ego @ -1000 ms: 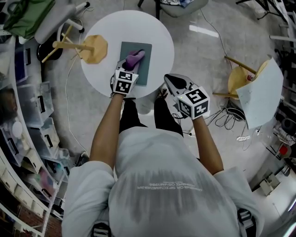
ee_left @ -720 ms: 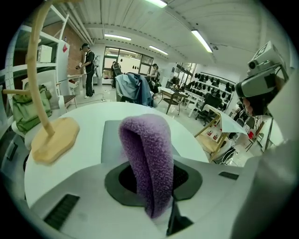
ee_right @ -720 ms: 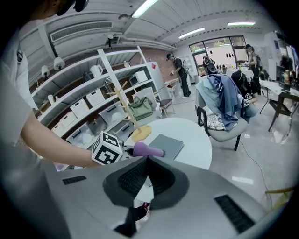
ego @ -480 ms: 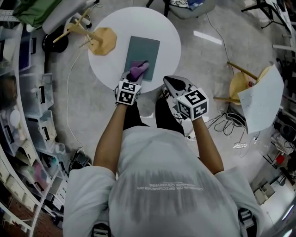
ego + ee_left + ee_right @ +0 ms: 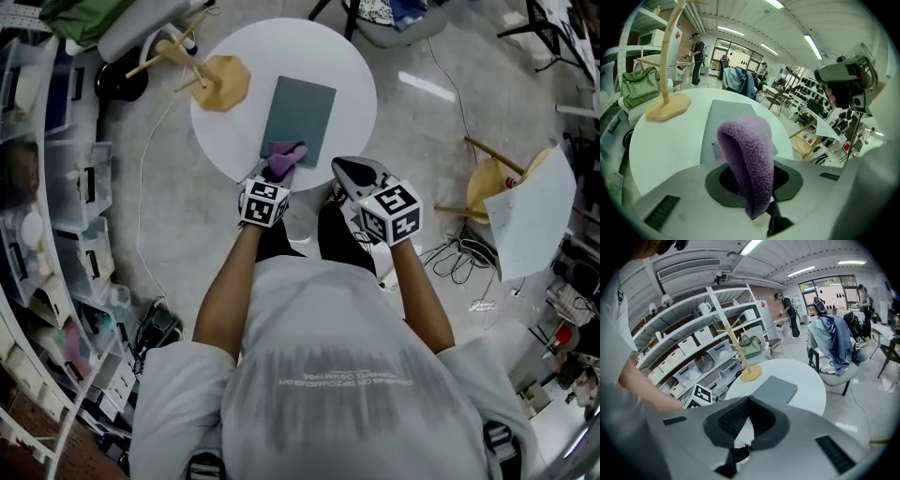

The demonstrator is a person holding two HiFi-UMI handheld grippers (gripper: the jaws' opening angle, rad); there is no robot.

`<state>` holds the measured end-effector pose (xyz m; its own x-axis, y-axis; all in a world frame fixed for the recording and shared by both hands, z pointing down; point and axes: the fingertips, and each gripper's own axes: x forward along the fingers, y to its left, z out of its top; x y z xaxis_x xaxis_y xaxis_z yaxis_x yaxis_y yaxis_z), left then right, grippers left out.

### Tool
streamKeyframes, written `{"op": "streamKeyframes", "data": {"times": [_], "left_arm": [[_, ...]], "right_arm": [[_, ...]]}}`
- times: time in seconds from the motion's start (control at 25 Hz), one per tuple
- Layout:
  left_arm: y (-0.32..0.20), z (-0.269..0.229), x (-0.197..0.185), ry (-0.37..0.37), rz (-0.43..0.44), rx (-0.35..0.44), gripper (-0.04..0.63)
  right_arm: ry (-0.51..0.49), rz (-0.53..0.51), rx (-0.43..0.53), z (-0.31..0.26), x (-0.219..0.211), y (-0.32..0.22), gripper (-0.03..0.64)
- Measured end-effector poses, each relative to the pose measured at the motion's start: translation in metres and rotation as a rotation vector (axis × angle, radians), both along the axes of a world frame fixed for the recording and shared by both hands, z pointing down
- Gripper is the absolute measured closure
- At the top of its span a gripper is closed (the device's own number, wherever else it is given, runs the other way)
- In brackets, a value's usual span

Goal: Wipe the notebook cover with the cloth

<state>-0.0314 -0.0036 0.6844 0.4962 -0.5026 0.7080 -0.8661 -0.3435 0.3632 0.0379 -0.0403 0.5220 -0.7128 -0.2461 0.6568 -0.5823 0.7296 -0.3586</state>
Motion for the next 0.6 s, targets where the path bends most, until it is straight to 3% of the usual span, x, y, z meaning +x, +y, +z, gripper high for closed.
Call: {"op": "streamKeyframes", "data": {"times": [0.16, 0.4, 0.6], "left_arm": [[-0.008, -0.01, -0.002, -0.022, 0.004, -0.032, 0.518], [-0.088, -0.057, -0.026, -0.147, -0.058, 0.203, 0.518], [-0.176, -0.051, -0.052, -0.291, -0.043, 0.233, 0.518]], "right_arm": [[-0.002, -0.001, -0.003, 0.001, -0.003, -0.008, 0.615], [-0.003, 0.014, -0.006, 0.001, -0.006, -0.025, 0.615], [0.001, 0.05, -0.009, 0.003, -0.001, -0.048, 0.615]]}}
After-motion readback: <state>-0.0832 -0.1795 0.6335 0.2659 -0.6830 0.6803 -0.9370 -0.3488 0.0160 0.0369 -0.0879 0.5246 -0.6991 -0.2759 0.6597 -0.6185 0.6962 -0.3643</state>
